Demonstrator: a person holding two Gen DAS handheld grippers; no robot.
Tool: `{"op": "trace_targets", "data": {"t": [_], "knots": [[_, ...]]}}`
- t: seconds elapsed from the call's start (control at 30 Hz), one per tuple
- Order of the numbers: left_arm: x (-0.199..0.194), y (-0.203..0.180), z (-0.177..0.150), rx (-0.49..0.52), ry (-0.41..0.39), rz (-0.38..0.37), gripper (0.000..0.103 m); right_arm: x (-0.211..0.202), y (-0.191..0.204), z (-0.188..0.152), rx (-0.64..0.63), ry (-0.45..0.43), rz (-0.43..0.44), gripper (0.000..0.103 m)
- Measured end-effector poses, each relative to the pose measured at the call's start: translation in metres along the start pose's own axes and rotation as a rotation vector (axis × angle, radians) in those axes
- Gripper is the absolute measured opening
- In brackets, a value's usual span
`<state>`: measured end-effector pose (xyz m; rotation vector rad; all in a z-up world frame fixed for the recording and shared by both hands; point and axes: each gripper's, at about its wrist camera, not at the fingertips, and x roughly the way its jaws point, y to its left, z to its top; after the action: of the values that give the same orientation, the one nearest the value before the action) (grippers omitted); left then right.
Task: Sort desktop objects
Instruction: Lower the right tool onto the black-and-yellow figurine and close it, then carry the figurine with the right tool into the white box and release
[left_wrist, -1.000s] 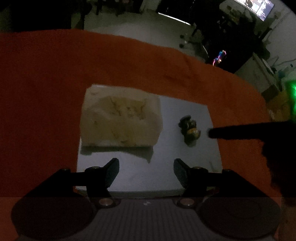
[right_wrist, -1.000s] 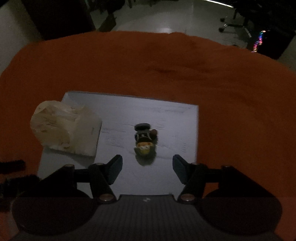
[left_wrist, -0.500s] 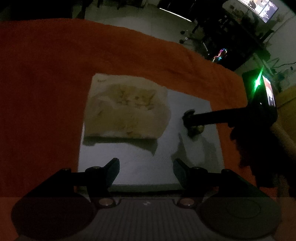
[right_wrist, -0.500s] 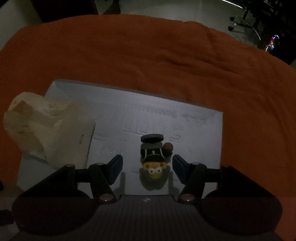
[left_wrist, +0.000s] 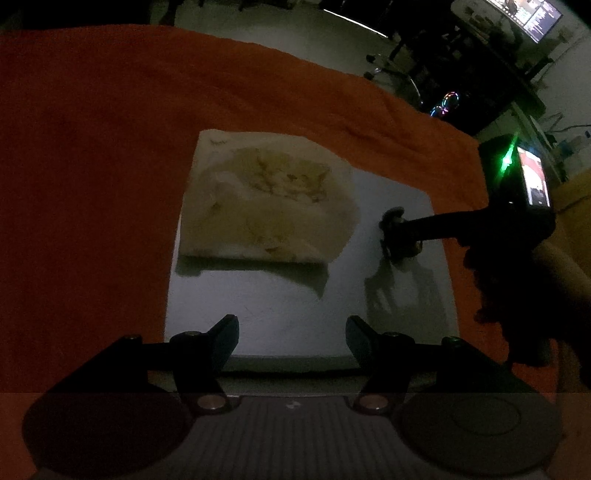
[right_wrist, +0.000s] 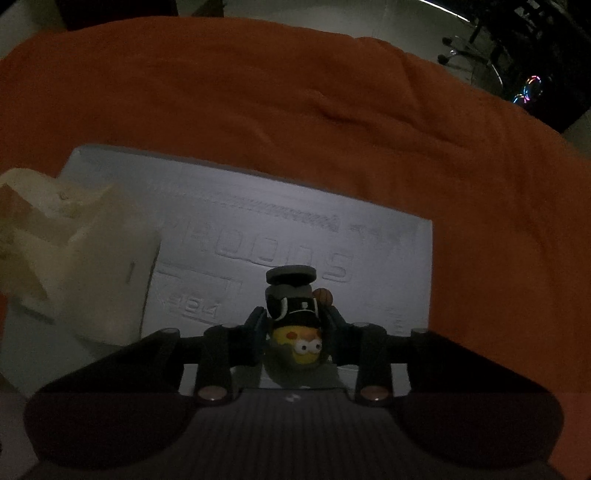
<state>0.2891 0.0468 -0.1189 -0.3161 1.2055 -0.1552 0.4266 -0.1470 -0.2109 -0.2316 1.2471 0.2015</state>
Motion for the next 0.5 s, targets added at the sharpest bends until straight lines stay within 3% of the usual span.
{"op": "trace_targets", "data": {"t": [0.2, 0.5], "knots": [[0.002, 0.001, -0.005, 0.004, 0.007, 0.004, 0.061, 0.002, -0.001, 0.0, 0.004, 0.017, -0.001, 0.044], [0.0, -0.004, -0.012, 0.033, 0.001, 0.032, 0.061, -0.021, 0.001, -0.009, 0.05, 0.003, 0.015, 0.038]]}}
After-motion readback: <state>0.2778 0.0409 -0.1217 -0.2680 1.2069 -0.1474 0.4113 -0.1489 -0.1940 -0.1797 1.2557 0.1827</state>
